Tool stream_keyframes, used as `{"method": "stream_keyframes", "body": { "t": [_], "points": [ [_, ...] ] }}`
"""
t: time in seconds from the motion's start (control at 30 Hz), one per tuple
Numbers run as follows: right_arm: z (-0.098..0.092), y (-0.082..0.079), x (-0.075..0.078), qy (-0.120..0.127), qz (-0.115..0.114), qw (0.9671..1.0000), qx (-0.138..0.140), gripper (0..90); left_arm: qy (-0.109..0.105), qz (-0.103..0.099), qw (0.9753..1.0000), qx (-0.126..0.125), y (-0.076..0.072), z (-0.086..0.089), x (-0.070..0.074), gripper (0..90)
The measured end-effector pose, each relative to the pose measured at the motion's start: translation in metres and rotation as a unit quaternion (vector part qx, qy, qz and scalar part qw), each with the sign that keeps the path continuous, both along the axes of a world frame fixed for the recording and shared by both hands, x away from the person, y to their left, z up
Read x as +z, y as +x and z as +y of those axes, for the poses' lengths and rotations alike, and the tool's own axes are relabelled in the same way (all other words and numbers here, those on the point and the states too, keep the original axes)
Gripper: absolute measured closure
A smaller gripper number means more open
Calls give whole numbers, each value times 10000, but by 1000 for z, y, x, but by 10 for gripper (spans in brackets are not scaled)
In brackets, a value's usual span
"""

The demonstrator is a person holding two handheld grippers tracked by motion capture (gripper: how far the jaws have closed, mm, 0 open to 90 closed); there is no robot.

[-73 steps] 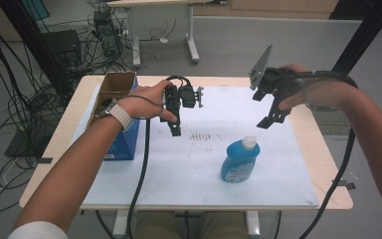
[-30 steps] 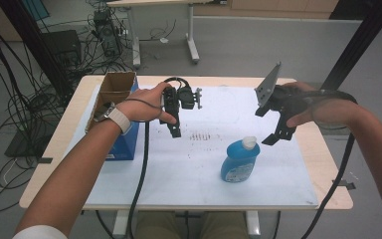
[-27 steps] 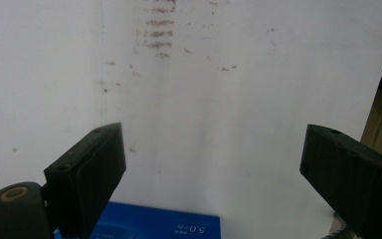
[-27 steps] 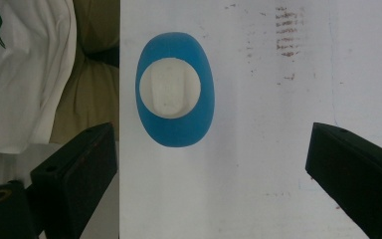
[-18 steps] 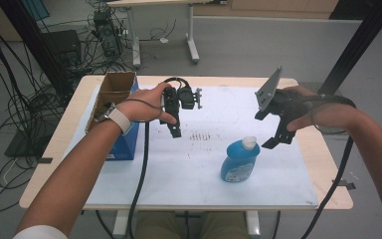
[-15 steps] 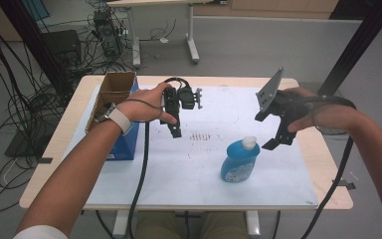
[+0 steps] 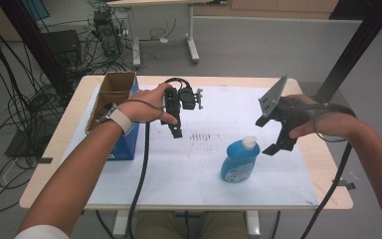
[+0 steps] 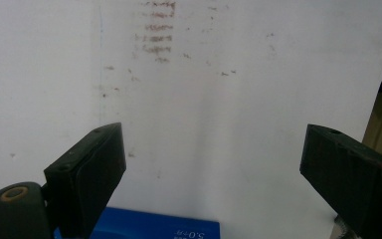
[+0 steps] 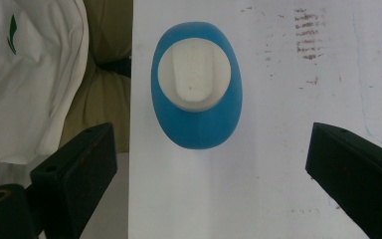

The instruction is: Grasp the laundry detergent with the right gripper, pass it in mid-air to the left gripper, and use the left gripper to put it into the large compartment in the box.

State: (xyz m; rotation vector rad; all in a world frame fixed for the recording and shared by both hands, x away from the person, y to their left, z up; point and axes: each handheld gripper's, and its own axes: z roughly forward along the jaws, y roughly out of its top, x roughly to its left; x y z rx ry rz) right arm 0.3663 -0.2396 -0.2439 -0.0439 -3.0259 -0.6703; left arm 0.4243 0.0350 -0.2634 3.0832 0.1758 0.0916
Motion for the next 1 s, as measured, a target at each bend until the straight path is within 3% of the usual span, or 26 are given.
{"method": "stream_keyframes", "body": {
  "t": [0.7, 1.0],
  "points": [
    [-6, -2, -24, 320, 12, 9994, 139, 52, -66, -8, 10000, 35, 1, -1, -3, 111],
    [-8, -1, -32, 394, 56, 9992, 70, 49, -53, 45, 10000, 65, 1, 2, -9, 111]
  ]
}}
